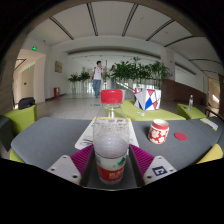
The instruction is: Pour water
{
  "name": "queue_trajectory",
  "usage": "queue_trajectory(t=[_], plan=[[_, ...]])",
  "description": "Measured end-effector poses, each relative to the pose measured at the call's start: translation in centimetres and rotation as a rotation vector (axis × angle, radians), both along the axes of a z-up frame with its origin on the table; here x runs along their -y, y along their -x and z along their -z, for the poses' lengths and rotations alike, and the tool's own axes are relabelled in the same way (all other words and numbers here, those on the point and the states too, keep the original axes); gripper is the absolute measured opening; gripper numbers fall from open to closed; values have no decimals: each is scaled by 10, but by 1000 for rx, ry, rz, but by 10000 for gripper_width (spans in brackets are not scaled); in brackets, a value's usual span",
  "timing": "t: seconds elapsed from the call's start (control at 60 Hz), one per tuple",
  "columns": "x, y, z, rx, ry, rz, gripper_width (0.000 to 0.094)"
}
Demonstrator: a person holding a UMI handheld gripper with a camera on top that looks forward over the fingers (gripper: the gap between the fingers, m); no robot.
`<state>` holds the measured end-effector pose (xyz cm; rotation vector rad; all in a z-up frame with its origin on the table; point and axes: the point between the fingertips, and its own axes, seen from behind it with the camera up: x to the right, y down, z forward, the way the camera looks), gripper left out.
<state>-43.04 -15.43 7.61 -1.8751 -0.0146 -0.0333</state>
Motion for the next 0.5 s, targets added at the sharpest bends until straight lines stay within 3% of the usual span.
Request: queue_trajectory(t=[0.067,0.183,0.3,0.5], plan=[[-9,2,1,10,-16,-2,547],[-13,4,-4,15,-44,-4,484],[-15,4,-5,20,-65,-22,338],[-20,16,-36,-62,-111,-97,337]])
